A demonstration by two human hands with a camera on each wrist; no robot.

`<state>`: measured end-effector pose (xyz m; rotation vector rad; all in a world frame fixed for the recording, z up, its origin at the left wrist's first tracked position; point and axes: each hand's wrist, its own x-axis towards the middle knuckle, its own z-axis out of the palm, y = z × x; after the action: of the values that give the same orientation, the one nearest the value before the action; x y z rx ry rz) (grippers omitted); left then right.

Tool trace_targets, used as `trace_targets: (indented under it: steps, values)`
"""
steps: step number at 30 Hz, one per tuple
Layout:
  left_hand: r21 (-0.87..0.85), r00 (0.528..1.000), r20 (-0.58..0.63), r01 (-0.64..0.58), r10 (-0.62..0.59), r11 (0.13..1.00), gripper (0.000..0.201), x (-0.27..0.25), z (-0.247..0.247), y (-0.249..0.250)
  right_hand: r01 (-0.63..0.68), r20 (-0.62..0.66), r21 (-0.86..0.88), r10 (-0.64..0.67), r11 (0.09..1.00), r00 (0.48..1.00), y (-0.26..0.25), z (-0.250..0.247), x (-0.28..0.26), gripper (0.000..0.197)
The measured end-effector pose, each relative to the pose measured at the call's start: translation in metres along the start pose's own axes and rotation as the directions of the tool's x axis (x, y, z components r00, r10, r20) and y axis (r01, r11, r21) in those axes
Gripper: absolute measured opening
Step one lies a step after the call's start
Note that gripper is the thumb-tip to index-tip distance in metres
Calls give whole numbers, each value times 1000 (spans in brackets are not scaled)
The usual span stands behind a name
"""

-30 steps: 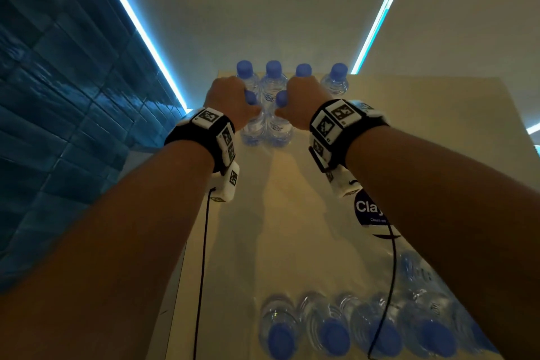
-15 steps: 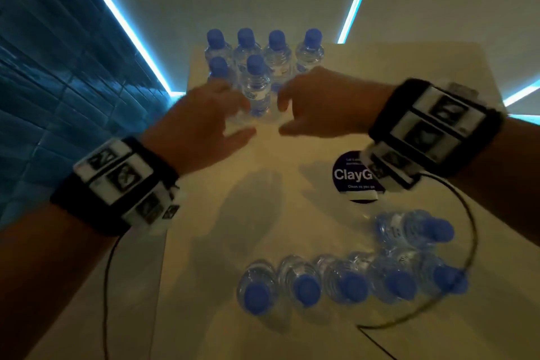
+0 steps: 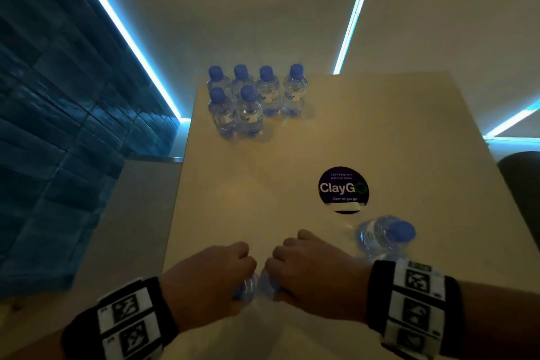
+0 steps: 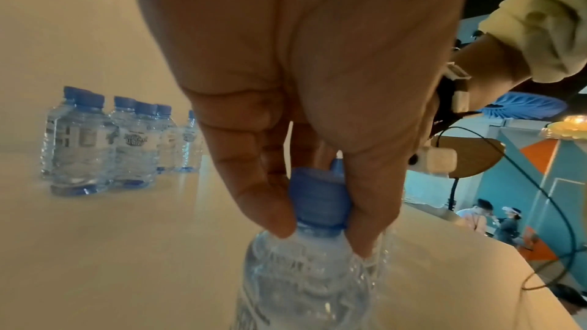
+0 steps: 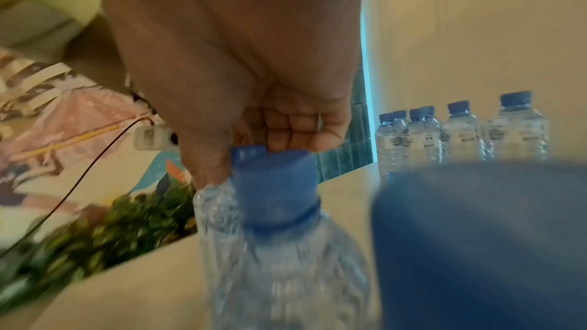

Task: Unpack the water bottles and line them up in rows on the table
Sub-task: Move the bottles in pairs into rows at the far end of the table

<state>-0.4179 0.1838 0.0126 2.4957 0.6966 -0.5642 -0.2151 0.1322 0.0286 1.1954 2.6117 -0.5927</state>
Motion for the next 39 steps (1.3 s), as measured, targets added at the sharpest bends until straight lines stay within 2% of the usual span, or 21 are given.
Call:
trace_targets:
  steps: [4, 6, 8, 10, 13, 17, 20, 22, 25, 27, 28, 30, 33, 39]
  values:
    - [-16, 993, -40, 114, -115, 993, 25, 19, -30, -15, -168, -46, 95, 173, 981, 984, 32, -30, -6, 29]
    - [-30, 984, -118, 131, -133, 991, 33, 37, -53, -22, -256, -77, 112, 265, 960, 961, 57, -50, -13, 26]
    - [-5, 970, -195, 149, -147, 989, 34, 59, -78, -28, -338, -118, 77, 345, 938, 931, 83, -70, -19, 22]
    - [-8, 954, -245, 179, -176, 984, 27, 86, -102, -34, -422, -148, 22, 420, 906, 895, 114, -90, -17, 22]
    - [-103, 906, -343, 226, -248, 969, 18, 135, -140, -47, -510, -182, 0, 502, 860, 846, 164, -114, 1, 25]
    - [-143, 818, -447, 334, -362, 932, 24, 199, -178, -64, -607, -198, 66, 606, 792, 770, 223, -114, 44, 23]
    - [-125, 772, -489, 397, -405, 909, 29, 232, -185, -74, -647, -195, 153, 665, 747, 721, 248, -103, 70, 17]
    - [-133, 747, -487, 448, -451, 884, 20, 244, -185, -81, -640, -212, 234, 680, 732, 702, 260, -95, 82, 18]
    - [-175, 711, -479, 498, -515, 849, 17, 256, -182, -94, -593, -257, 324, 672, 737, 695, 268, -90, 95, 29]
    - [-184, 676, -513, 515, -529, 837, 18, 258, -183, -101, -574, -288, 339, 663, 746, 691, 269, -90, 98, 30]
    - [-181, 672, -525, 512, -522, 840, 17, 257, -184, -103, -571, -296, 334, 659, 750, 692, 270, -90, 99, 30]
    - [-166, 705, -490, 501, -512, 849, 22, 252, -185, -104, -561, -301, 331, 649, 759, 699, 269, -90, 101, 33]
    - [-165, 714, -497, 480, -492, 862, 26, 242, -186, -104, -547, -297, 340, 640, 765, 709, 267, -92, 102, 36]
    - [-139, 731, -506, 455, -458, 880, 16, 233, -181, -100, -542, -305, 381, 656, 748, 690, 263, -90, 104, 38]
